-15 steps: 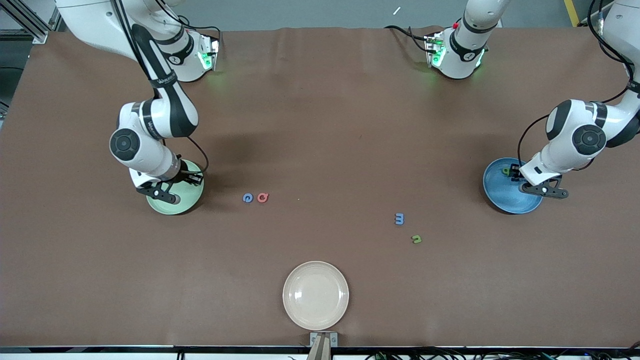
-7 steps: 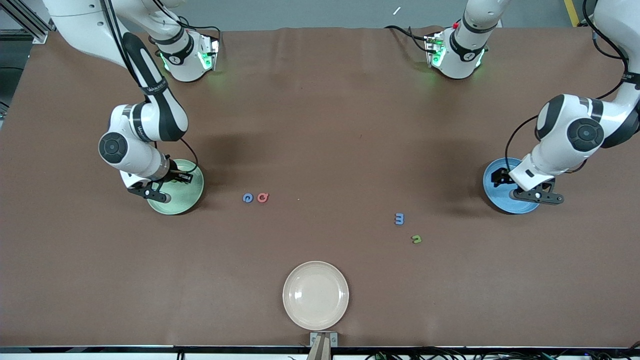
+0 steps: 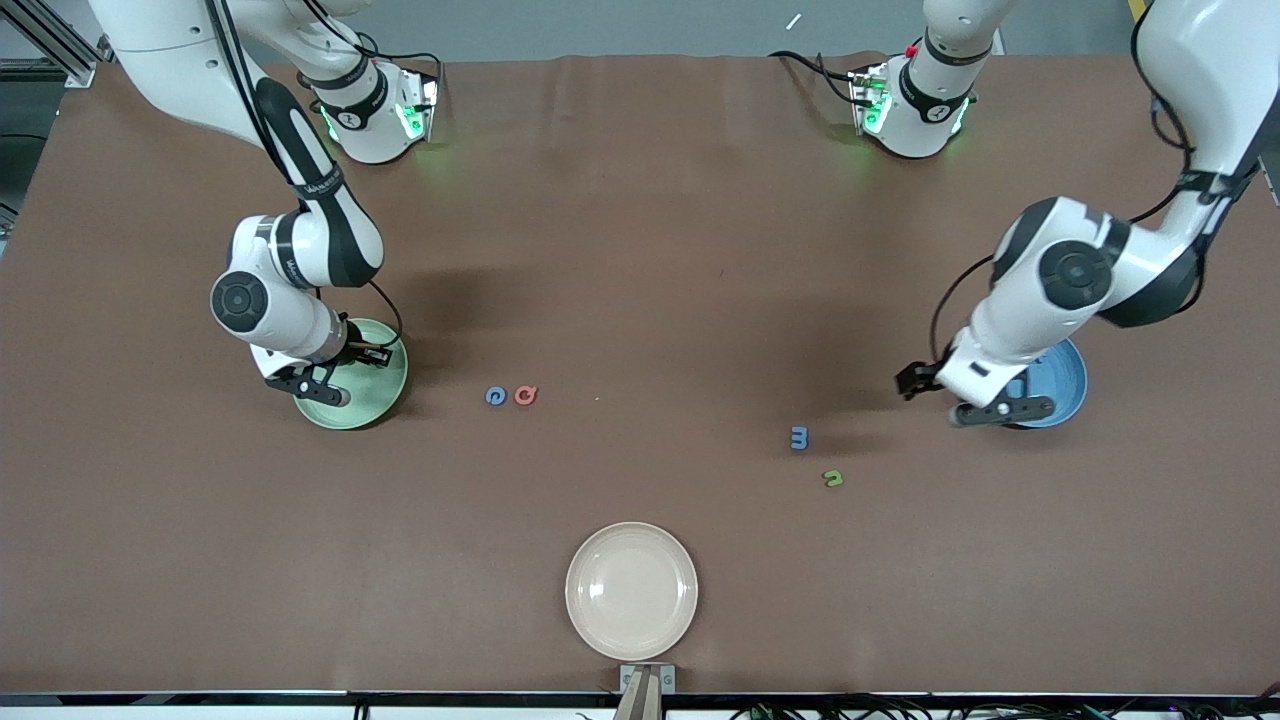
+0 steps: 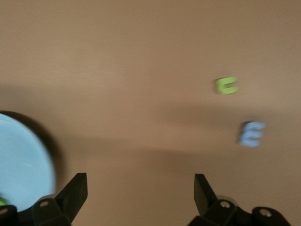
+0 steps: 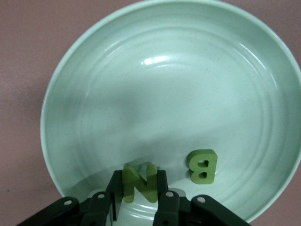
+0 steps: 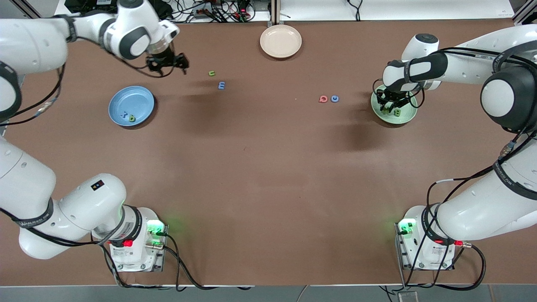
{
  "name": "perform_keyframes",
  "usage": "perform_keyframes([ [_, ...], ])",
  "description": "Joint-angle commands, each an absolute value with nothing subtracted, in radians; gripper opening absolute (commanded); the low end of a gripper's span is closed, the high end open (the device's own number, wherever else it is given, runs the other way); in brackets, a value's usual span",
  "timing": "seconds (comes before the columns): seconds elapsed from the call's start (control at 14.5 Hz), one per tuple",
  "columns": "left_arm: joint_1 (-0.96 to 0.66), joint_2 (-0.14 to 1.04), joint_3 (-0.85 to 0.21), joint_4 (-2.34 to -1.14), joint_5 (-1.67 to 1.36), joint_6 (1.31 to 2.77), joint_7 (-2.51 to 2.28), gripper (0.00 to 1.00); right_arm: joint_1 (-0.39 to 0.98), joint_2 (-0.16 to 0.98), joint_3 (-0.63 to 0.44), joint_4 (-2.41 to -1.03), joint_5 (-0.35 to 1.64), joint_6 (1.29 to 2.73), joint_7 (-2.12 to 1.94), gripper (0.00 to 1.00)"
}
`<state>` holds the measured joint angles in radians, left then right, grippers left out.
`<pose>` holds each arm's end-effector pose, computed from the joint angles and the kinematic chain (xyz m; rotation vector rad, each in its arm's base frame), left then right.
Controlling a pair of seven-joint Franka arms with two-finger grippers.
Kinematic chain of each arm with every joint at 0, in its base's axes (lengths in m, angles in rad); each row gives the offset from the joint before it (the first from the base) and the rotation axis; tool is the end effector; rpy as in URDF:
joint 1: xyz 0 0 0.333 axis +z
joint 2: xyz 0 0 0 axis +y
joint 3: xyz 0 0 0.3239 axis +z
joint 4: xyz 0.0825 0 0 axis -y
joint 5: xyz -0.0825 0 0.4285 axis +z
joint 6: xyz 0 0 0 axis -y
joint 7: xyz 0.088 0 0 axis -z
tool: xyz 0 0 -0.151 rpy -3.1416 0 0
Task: Sort upper and lower case letters into plates
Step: 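Drop the N into the green plate while the left gripper grasps the c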
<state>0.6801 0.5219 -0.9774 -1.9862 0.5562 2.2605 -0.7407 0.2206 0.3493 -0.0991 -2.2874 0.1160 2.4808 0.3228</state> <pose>0.6228 -0.1526 0.2404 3.1139 0.2382 0.0573 0.5281 0.0628 0.1121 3.0936 -0.4597 -0.2433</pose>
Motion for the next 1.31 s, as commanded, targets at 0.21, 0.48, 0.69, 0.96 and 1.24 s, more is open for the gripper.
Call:
perform_keyframes([
  [0.21,0.312,0.704,-0.718,-1.703,0.56,2.207,-0.931,1.0,0.21,0.347,-0.089,-2.295,0.115,2.488,0.311,1.0],
  [0.48,0.2,0.767,-0.621,-1.629,0.552,2.213,-0.94,0.99,0.21,0.321,-0.089,-2.266,0.115,2.401,0.31,1.0],
  [0.69,0.17,0.836,-0.604,-1.563,0.561,2.218,-0.937,0.98,0.215,0.284,-0.086,-2.18,0.117,2.246,0.327,1.0],
  [0.96,0.1,0.887,-0.545,-1.482,0.56,2.235,-0.934,0.95,0.271,0.282,-0.083,-2.137,0.126,2.259,0.412,1.0],
  [1.24,0.052,0.907,-0.486,-1.467,0.557,2.315,-0.934,0.92,0.36,0.319,-0.083,-2.102,0.126,2.361,0.55,1.0],
])
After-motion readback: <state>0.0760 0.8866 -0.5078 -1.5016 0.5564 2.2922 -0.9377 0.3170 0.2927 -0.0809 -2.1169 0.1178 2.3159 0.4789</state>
